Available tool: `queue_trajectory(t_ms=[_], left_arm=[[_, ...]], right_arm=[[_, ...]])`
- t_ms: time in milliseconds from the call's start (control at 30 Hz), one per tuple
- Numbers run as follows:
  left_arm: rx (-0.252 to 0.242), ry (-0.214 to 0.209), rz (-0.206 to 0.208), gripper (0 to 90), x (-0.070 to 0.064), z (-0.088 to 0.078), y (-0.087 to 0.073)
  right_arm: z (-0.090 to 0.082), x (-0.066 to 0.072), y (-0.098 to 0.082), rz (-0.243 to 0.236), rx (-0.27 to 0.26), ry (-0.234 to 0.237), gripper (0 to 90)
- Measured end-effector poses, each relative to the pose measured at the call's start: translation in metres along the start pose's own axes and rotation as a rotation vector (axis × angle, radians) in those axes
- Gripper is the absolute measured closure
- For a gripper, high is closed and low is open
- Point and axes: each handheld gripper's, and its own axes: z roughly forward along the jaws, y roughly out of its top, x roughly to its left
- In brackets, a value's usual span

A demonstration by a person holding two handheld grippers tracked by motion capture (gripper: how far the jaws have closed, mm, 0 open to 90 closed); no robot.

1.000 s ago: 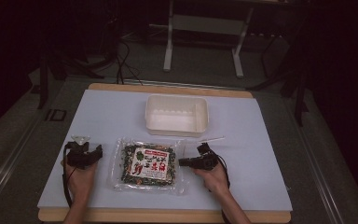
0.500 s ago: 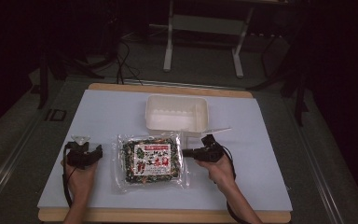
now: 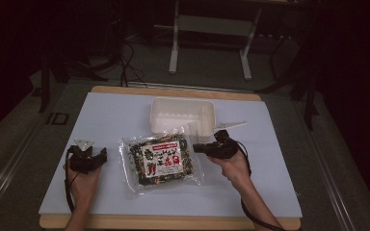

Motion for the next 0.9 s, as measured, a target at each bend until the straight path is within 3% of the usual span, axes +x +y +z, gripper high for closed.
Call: queue_trajectory(t_ms=[267, 667, 900], left_arm=[[-0.011, -0.002, 0.003, 41.4, 0.001, 0.0, 0.0], [-0.021, -0.028, 0.053, 40.9, -0.001, -0.001, 0.001], [0.007, -0.002, 0.054, 27.2, -0.002, 0.003, 0.002]], right_arm=[[-0.014, 0.002, 0.018, -0.062, -0.007, -0.02, 89.9], [-0.034, -0.002, 0.043, -0.129, -0.004, -0.025, 89.9], [-0.044, 0.0, 0.056, -0.162, 0.013, -0.038, 89.9]])
